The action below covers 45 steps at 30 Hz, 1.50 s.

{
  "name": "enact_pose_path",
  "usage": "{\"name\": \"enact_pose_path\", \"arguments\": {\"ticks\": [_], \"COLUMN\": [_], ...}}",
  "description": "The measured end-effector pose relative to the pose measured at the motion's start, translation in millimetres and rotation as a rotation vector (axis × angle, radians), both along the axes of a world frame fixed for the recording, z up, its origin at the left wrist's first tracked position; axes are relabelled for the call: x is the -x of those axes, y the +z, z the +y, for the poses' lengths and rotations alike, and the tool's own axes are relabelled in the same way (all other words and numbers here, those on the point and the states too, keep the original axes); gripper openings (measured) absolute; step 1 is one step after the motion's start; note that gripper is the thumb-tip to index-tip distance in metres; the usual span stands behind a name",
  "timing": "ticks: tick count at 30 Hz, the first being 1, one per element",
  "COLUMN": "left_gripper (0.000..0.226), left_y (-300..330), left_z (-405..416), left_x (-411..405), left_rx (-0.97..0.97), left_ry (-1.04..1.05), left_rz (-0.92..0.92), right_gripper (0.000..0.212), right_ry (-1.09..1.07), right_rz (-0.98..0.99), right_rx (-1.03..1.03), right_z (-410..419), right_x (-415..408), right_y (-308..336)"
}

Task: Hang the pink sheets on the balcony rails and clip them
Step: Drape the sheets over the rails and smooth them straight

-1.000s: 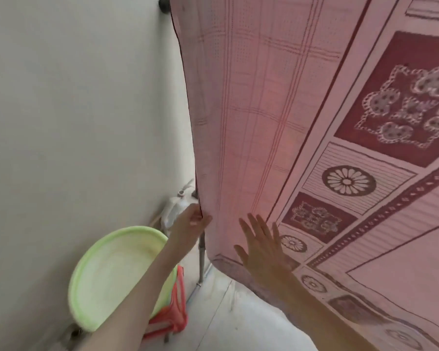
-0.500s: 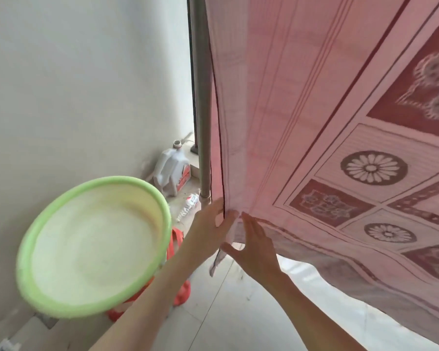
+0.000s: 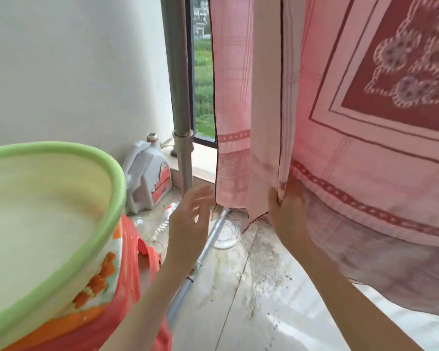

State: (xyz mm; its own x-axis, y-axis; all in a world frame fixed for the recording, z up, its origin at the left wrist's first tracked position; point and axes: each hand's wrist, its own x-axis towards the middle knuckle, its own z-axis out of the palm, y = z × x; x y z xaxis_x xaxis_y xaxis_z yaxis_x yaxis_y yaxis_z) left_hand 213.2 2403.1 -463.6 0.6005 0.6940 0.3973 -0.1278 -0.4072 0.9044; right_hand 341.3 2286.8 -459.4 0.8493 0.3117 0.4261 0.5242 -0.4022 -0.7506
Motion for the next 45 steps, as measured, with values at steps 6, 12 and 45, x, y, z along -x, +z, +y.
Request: {"name": "enact_pose_path", "arguments": {"ticks": [6,12,45], "left_gripper": [0.033,0.072,0.020], "left_y": [-14,-11,-224], "left_z": [22,53,53], "left_x": [-11,-21,123], "left_rx": [0.095,0.190,0.102], "left_ry": [0.248,0.065,0.015], "left_rz": [-0.133,-0.018,0.087], "right_gripper": [0.041,0.043,0.091], "right_ry": [-0.031,-0.058,0.119], "right_rz": [0.041,0.220,-0.563], "right_rx": [-0.015,-0.155,0.505], "right_z": [-20,-26,72], "right_x": [-1,10,138], "right_y": [-31,-27,-238]}}
